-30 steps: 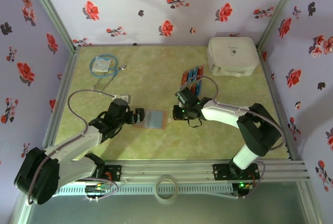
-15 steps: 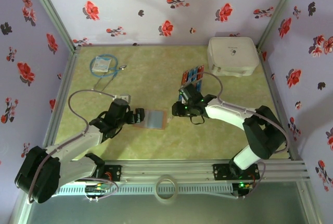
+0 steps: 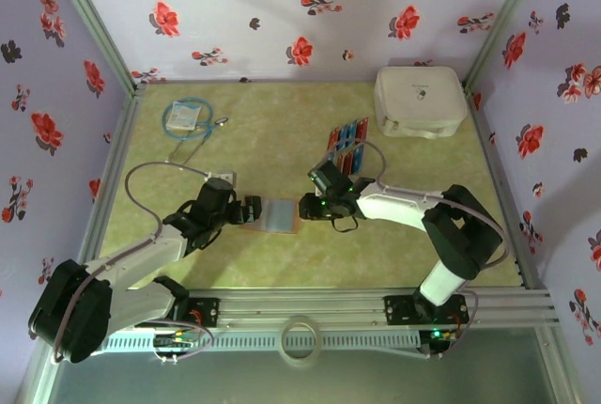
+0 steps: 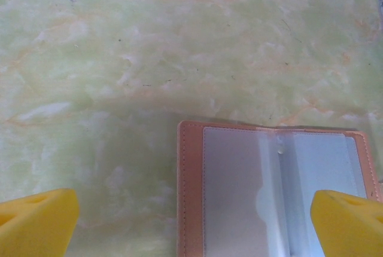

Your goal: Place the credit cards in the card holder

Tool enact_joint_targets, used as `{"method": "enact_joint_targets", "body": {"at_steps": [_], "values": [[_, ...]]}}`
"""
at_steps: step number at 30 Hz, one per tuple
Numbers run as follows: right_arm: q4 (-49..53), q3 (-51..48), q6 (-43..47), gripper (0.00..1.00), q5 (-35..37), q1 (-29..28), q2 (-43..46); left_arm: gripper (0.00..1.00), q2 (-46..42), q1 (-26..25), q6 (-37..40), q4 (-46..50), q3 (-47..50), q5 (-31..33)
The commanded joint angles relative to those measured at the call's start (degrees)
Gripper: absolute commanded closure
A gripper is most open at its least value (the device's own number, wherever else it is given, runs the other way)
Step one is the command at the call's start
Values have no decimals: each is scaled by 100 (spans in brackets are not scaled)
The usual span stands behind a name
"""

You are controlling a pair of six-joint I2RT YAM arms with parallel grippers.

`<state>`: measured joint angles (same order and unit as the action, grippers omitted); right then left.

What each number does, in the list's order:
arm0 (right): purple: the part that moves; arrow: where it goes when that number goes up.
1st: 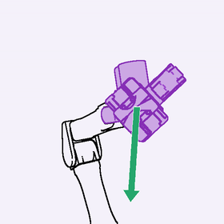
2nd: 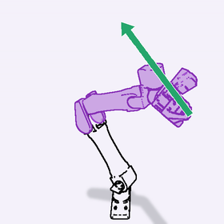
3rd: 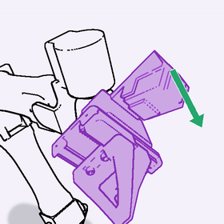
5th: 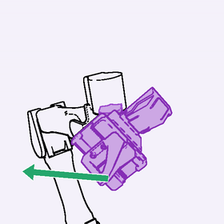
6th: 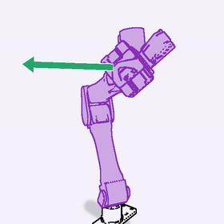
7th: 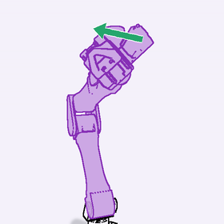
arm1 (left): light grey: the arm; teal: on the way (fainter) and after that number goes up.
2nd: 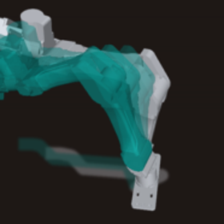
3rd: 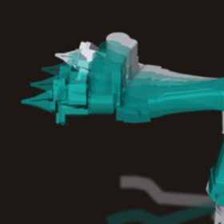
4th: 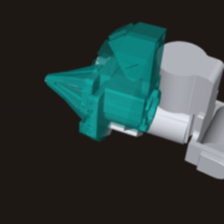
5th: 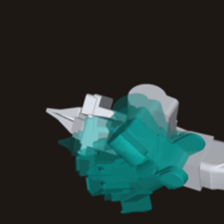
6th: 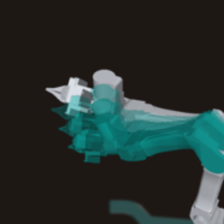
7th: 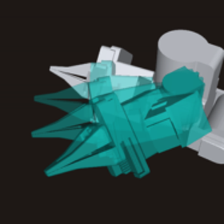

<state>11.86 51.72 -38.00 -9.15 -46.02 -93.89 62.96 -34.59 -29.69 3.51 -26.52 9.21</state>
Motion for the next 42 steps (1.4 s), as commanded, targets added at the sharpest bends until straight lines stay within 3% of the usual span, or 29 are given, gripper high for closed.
{"method": "enact_joint_targets", "body": {"at_steps": [1,7,16,18,21,29,35,42], "values": [[-115,74,-53,72,55,-27,-100,0,65,17,-80,-87,-109,-16],[24,78,51,95,158,-3,-76,0,72,22,-76,-70,-117,-16],[263,-100,222,97,269,311,310,0,191,22,-72,55,-220,111],[303,-110,263,95,243,373,336,0,269,22,-81,117,-273,189],[431,-34,405,70,131,418,410,0,360,31,-89,214,-372,204],[1920,1229,1012,50,621,594,1258,0,202,141,-277,224,-386,412],[3040,2475,1505,46,1735,792,1195,0,-267,323,-897,236,-153,783],[3871,3445,1767,52,2207,997,228,0,-175,372,-565,985,-583,653]]}}
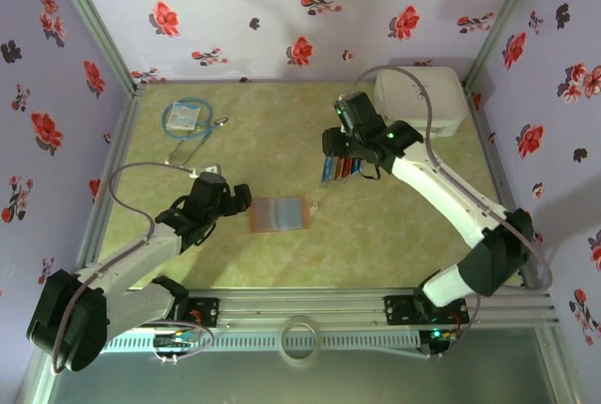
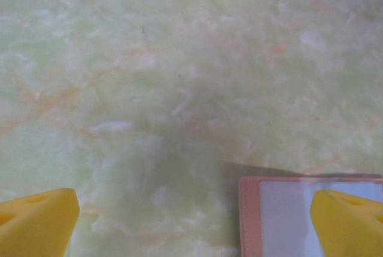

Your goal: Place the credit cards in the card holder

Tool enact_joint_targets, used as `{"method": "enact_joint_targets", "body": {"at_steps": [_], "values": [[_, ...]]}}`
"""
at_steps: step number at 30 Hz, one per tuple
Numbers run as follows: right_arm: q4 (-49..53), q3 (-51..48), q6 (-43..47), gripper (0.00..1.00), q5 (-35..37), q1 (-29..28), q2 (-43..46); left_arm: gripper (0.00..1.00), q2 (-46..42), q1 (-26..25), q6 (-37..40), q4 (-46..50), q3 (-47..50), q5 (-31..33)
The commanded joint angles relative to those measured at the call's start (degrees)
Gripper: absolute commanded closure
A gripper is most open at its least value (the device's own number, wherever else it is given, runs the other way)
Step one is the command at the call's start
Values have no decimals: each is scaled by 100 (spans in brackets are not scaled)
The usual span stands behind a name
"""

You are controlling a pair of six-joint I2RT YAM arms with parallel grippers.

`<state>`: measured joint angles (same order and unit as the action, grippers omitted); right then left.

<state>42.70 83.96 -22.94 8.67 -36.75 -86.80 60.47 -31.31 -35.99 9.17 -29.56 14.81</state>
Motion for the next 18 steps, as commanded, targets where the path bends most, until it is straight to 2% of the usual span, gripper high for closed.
{"method": "enact_joint_targets", "body": {"at_steps": [1,7,18], "values": [[864,311,285,53,430,90,-631,0,140,53,107,507,-349,74],[1122,690,310,58,467,89,-1293,0,471,72,171,710,-574,-84],[1093,526,195,64,631,339,-1474,0,488,71,266,608,-517,-166]]}}
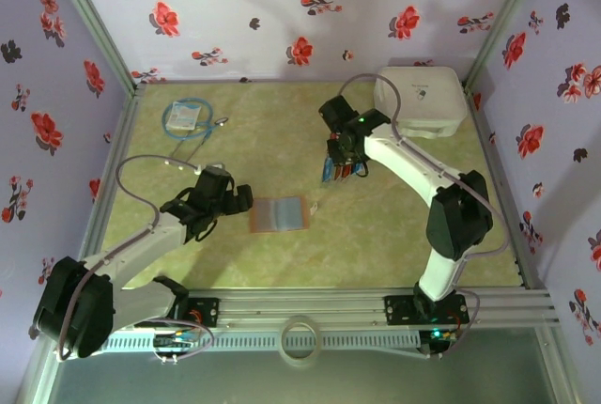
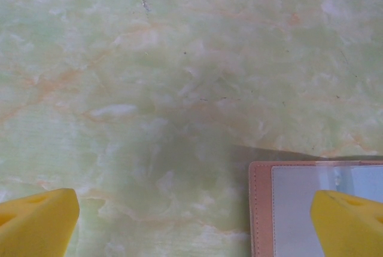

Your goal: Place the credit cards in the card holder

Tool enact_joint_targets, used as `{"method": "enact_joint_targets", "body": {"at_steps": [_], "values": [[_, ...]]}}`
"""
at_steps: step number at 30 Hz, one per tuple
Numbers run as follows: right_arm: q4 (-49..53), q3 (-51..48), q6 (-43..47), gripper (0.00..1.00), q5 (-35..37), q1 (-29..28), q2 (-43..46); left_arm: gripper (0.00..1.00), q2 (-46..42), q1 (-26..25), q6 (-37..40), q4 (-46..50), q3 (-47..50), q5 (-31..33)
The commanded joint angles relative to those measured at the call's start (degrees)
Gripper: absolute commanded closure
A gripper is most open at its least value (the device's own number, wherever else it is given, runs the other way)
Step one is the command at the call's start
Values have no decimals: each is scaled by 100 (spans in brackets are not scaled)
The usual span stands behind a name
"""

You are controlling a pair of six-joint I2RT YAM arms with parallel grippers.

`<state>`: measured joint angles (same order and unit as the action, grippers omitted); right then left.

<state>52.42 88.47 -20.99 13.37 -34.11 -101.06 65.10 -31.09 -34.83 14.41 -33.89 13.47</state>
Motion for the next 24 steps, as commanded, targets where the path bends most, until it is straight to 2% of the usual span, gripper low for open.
{"method": "enact_joint_targets", "body": {"at_steps": [1,12,24], "values": [[98,58,-12,65,147,101,-57,0,21,49,152,87,-60,-30],[-22,63,-98,70,-90,229,-298,0,1,51,169,25,15,-40],[-114,49,-123,72,-207,240,-582,0,17,59,183,-22,65,-43]]}}
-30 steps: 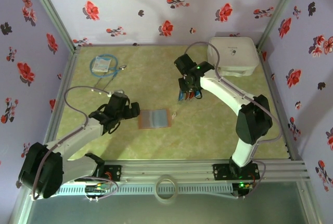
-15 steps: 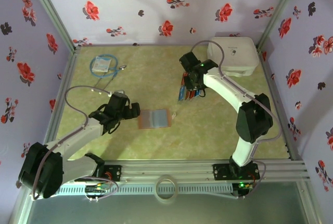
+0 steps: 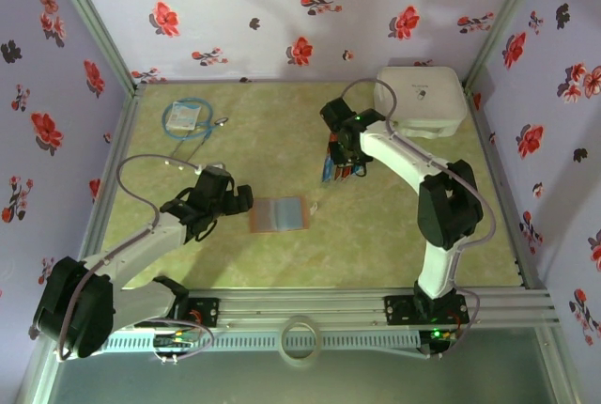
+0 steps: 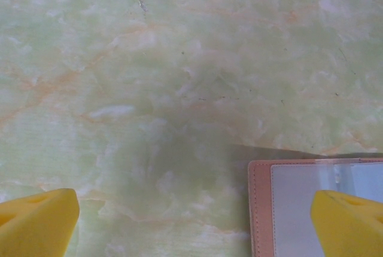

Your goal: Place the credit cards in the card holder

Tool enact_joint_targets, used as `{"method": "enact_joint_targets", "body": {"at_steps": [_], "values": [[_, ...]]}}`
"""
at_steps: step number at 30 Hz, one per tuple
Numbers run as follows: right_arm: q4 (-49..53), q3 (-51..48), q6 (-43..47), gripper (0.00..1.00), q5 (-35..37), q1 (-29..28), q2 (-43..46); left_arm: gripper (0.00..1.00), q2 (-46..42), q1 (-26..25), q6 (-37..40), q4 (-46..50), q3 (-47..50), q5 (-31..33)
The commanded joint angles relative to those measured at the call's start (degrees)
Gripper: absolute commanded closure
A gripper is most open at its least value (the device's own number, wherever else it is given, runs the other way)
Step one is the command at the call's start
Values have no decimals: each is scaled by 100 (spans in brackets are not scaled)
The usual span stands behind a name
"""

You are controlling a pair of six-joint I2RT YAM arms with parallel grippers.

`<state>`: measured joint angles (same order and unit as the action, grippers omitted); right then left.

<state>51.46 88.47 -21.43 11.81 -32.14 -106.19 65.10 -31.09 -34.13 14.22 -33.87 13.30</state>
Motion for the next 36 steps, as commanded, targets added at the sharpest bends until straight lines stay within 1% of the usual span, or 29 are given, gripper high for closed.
{"method": "enact_joint_targets", "body": {"at_steps": [1,20,28,36], "values": [[-19,41,-79,72,-57,41,-93,0,20,67,113,-8,62,-33],[-47,34,-94,74,-184,51,-181,0,47,120,105,-108,167,-38],[58,121,-82,72,103,42,47,0,114,138,102,-195,185,-90],[130,94,-43,71,220,41,-95,0,193,160,109,-270,196,-152]]}}
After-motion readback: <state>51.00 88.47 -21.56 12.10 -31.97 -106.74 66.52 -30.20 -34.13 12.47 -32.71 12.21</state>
